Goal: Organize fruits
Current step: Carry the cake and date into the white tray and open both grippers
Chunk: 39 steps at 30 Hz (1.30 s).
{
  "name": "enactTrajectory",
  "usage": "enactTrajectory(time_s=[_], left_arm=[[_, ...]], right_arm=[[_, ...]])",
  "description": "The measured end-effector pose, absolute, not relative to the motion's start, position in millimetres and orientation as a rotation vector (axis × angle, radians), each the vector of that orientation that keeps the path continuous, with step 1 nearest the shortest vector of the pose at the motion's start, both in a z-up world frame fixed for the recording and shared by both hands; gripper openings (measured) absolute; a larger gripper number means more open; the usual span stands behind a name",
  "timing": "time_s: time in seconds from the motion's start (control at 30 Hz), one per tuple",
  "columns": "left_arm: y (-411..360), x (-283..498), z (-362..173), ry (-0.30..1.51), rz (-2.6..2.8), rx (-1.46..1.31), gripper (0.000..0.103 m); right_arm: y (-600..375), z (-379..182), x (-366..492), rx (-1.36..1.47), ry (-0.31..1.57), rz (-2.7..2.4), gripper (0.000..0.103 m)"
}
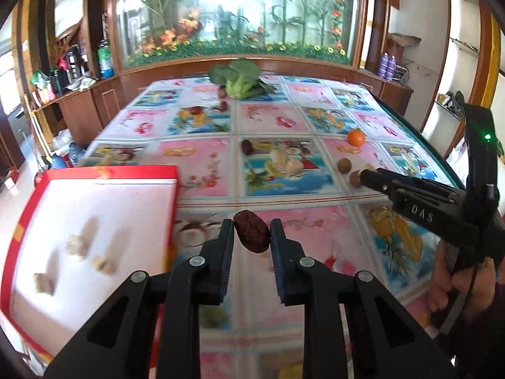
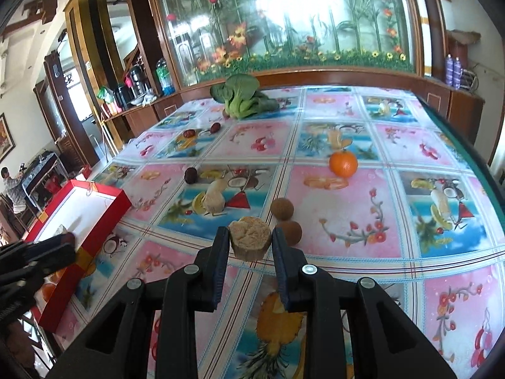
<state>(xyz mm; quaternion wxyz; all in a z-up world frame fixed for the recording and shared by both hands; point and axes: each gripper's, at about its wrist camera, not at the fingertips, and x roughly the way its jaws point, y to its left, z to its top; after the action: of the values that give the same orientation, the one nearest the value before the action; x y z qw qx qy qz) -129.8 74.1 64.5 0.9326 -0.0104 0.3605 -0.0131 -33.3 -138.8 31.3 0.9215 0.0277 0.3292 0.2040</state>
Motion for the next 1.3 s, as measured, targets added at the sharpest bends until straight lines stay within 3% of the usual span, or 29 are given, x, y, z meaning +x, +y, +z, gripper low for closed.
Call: enactTrajectory(time_s=[0.33,0.7,1.3], left_arm=[[129,-157,66,0.699,0.108,-0.049,0.025],[176,-168,59,0.693,0.199,-0.103,0.025],[217,-174,48,0.712,0.271,-0.156,0.025]], right_arm=[[-118,35,-46,0.057,0.647,0.435,0.026],[-6,45,-87,0.058,0.594,0.716,0.026],[40,35,-86,0.066,0.696,0.845,0.026]])
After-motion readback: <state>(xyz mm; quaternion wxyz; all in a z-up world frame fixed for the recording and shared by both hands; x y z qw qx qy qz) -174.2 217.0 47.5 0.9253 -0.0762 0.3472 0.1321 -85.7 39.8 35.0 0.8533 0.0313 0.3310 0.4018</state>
